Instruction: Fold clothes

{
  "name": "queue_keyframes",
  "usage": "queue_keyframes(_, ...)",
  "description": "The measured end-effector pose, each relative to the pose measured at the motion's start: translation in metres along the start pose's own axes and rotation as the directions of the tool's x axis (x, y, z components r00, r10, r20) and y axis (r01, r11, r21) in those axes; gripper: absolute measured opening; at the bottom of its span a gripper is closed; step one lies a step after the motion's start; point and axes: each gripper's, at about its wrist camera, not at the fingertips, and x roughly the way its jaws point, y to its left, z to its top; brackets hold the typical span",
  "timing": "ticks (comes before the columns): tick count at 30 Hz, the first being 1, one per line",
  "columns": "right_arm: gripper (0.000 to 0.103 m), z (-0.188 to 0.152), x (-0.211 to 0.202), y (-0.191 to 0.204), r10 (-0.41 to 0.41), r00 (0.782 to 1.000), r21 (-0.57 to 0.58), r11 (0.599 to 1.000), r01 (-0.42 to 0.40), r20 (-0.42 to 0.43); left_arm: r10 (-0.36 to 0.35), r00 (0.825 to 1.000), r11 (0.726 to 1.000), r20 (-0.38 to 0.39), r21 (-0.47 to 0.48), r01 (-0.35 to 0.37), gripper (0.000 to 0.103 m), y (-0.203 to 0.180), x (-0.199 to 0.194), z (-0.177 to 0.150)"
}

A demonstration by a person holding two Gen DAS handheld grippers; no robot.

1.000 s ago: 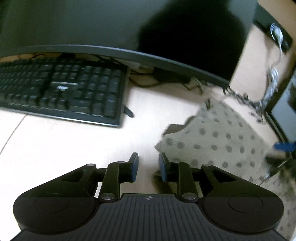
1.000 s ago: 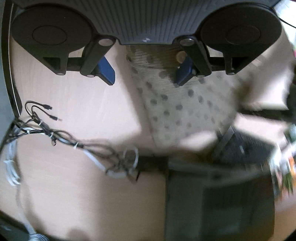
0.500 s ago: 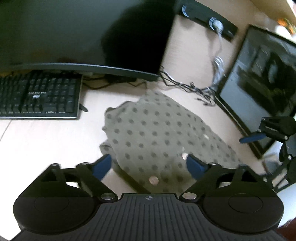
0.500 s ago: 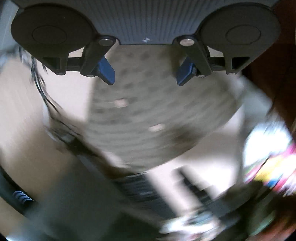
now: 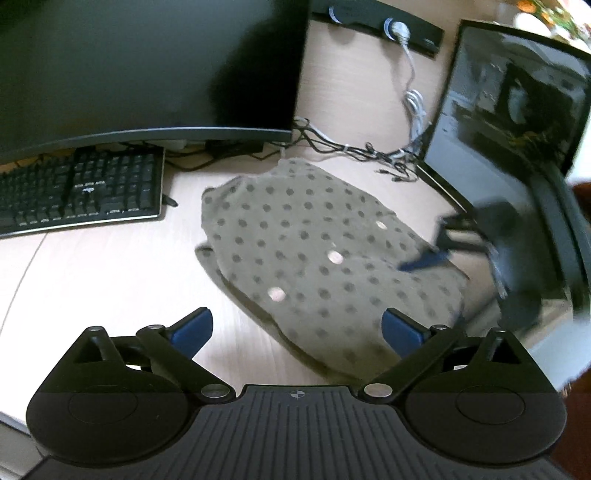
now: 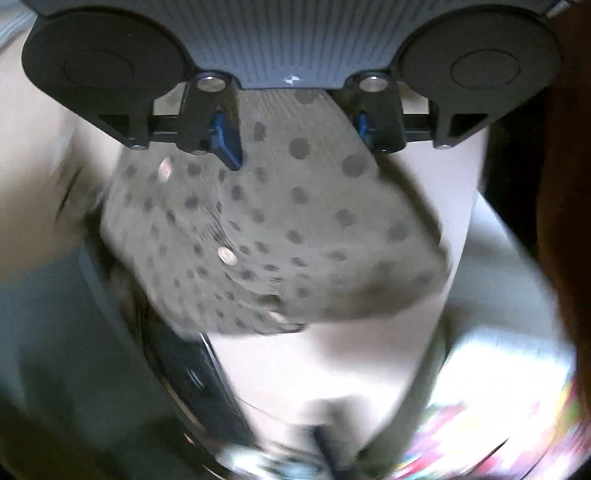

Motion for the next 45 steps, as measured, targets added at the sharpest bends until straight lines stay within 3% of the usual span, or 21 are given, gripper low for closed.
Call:
queue_keyframes(1,0.056,0.005,0.003,-0.021,0.066,0.998,0.156,0.986,-0.064,-0.005,0.002,1.0,1.0,-0.003,0.017,-0.002,0.102,-0.003,-0.003,-0.003)
queue_keyframes(2,0.053,0.009,0.006,-0.043,0.131,0.991,0.308,0.943,-0.125,0.001,0.007,1.0,0.999,-0.007,0.035,-0.007,0.103,-0.007,-0.005,-0.007)
queue_keyframes(4,0.053,0.013,0.015,-0.08,0.241,0.97,0.547,0.809,-0.217,0.028,0.022,1.0,0.998,-0.021,0.063,-0.021,0.103,-0.012,-0.006,-0.015)
queue_keyframes(6,0.053,0.008,0.027,-0.103,0.307,0.95,0.671,0.694,-0.262,0.053,0.042,0.998,0.997,-0.042,0.062,-0.039,0.103,-0.013,-0.003,-0.025)
queue_keyframes(9,0.053,0.0,0.036,-0.115,0.355,0.931,0.735,0.608,-0.299,0.085,0.076,0.994,0.996,-0.072,0.052,-0.072,0.103,-0.014,0.005,-0.036)
queue_keyframes(11,0.053,-0.001,0.034,-0.113,0.349,0.933,0.715,0.63,-0.304,0.089,0.094,0.992,0.993,-0.084,0.08,-0.087,0.103,-0.018,0.013,-0.04)
queue_keyframes(13,0.053,0.002,0.025,-0.091,0.293,0.954,0.612,0.743,-0.272,0.068,0.088,0.992,0.989,-0.093,0.125,-0.076,0.103,-0.025,0.02,-0.041)
queue_keyframes(14,0.056,0.004,0.017,-0.074,0.25,0.967,0.52,0.82,-0.238,0.049,0.079,0.992,0.988,-0.097,0.143,-0.064,0.103,-0.028,0.023,-0.041)
queue_keyframes(16,0.059,0.005,0.003,-0.044,0.165,0.986,0.327,0.93,-0.168,0.037,0.043,0.995,0.99,-0.094,0.141,-0.03,0.103,-0.027,0.022,-0.037)
queue_keyframes(18,0.061,0.001,-0.011,-0.013,0.083,0.994,0.12,0.989,-0.09,0.064,0.021,0.996,0.994,-0.082,0.106,-0.012,0.103,-0.021,0.02,-0.033)
queue_keyframes(22,0.071,-0.012,-0.024,0.026,0.008,0.99,-0.141,0.99,0.012,0.138,0.013,0.998,1.0,-0.058,0.02,-0.012,0.103,-0.006,0.018,-0.023)
queue_keyframes(25,0.076,-0.015,-0.015,0.041,-0.02,0.989,-0.25,0.966,0.056,0.143,0.018,0.999,0.999,-0.038,-0.027,-0.019,0.103,0.002,0.018,-0.015)
queue_keyframes(30,0.077,-0.016,0.003,0.055,-0.063,0.986,-0.39,0.913,0.119,0.154,0.072,0.997,0.997,-0.043,-0.024,-0.073,0.103,-0.001,0.021,-0.004)
queue_keyframes(32,0.075,-0.01,0.006,0.05,-0.071,0.99,-0.332,0.937,0.108,0.119,0.078,0.996,0.996,-0.041,-0.029,-0.079,0.103,-0.001,0.022,-0.002)
queue_keyframes(35,0.064,0.0,0.012,0.032,-0.056,0.997,-0.155,0.986,0.064,0.054,0.08,0.996,0.997,-0.035,-0.018,-0.08,0.103,-0.003,0.023,0.0)
queue_keyframes(38,0.057,0.006,0.018,-0.001,-0.002,1.0,0.108,0.994,0.0,0.019,0.081,0.996,0.996,-0.035,0.042,-0.079,0.103,-0.006,0.023,0.002)
queue_keyframes(41,0.055,0.007,0.023,-0.048,0.122,0.992,0.431,0.895,-0.117,0.017,0.078,0.996,0.984,-0.041,0.16,-0.071,0.103,-0.014,0.022,-0.004)
queue_keyframes(43,0.055,0.004,0.026,-0.071,0.189,0.981,0.575,0.799,-0.176,0.038,0.078,0.996,0.968,-0.05,0.242,-0.063,0.103,-0.02,0.023,-0.011)
queue_keyframes(45,0.055,0.0,0.031,-0.084,0.229,0.972,0.649,0.731,-0.212,0.059,0.065,0.995,0.954,-0.078,0.297,-0.039,0.103,-0.026,0.032,-0.018)
